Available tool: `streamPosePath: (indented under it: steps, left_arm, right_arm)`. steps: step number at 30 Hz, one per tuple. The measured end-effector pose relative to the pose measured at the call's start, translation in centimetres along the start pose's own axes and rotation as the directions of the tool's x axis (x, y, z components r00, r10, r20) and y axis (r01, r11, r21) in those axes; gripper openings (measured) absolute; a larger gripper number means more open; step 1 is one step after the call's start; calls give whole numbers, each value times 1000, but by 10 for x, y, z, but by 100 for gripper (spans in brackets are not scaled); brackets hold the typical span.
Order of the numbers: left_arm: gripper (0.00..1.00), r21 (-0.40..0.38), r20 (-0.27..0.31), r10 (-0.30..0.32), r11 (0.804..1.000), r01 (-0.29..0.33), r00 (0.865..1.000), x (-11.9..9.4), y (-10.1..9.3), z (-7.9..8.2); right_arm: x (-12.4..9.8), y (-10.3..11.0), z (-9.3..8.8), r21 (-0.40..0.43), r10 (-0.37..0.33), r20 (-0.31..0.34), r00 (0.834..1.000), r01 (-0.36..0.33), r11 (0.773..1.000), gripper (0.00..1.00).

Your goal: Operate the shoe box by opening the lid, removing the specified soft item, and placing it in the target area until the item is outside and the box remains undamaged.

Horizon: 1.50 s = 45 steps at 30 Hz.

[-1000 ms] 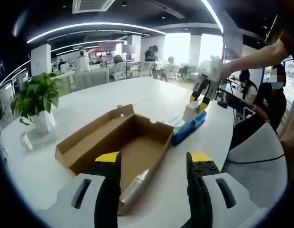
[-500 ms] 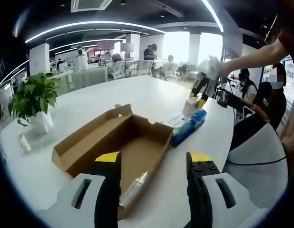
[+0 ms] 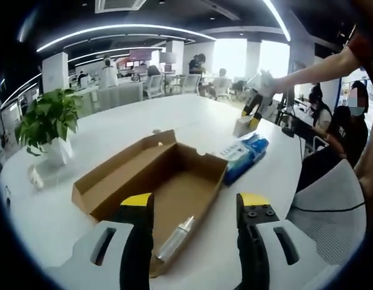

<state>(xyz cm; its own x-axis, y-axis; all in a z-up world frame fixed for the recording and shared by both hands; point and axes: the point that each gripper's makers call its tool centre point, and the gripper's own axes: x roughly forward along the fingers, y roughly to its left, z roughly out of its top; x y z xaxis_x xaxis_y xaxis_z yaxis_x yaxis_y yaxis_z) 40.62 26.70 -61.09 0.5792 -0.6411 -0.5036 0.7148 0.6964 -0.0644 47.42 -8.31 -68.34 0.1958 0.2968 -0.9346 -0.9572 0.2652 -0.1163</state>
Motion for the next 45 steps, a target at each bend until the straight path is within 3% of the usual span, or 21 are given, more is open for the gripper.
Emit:
streamPosePath:
  steps: [16,34,45]
  left_arm:
    - [55,-5,-26,30,1000,-31,999,3,7,0]
    - [55,0,-63,38,999,-38,997,7,10,-4]
    - [55,1,-78,35,999,-35,996,10,8,-6]
  right_arm:
    - [29,-28,-29,15,26,-20,999,-26,1000,17]
    - [61,-29,-48,4,77,-32,997,-76,997,17]
    - [68,-32,-59,-13,85,-55,995,-86,996,17]
